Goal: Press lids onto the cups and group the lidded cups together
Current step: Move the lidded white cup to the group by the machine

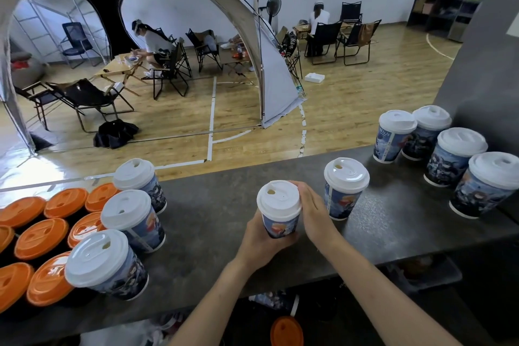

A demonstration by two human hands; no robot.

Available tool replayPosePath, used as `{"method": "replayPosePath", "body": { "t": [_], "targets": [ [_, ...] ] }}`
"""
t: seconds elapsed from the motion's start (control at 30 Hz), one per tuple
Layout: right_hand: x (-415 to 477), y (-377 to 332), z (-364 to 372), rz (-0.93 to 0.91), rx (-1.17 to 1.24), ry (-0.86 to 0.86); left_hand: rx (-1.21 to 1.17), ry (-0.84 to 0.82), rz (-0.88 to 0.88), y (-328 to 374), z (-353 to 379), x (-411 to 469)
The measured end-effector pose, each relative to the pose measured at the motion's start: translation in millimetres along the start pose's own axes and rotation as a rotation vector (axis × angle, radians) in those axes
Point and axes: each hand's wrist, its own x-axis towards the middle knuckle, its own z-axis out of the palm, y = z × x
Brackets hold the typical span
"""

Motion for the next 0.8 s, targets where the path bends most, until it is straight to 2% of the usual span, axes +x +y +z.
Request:
{"method": "replayPosePath", "body": {
  "t": [0.1, 0.23, 0.47, 0.8],
  "targets": [
    [-2.0, 2.8, 2.4, 0.028, 0.04, 0.009, -0.004, 0.106, 0.052, 0.7, 9.9, -5.5],
    [-5.7, 11.8, 7.2, 0.034, 0.07, 0.023, -0.007, 0.13, 0.063, 6.6, 15.9, -6.9],
    [-0.7, 6.3, -4.7, 0.071, -0.016, -0.083, -0.014, -0.119, -0.063, -0.7, -9.9, 8.4],
    [0.6, 14.3, 4.7, 0.125, 0.113, 0.02, -0.021, 0.073, 0.054, 7.9, 14.0, -4.2]
  ]
}}
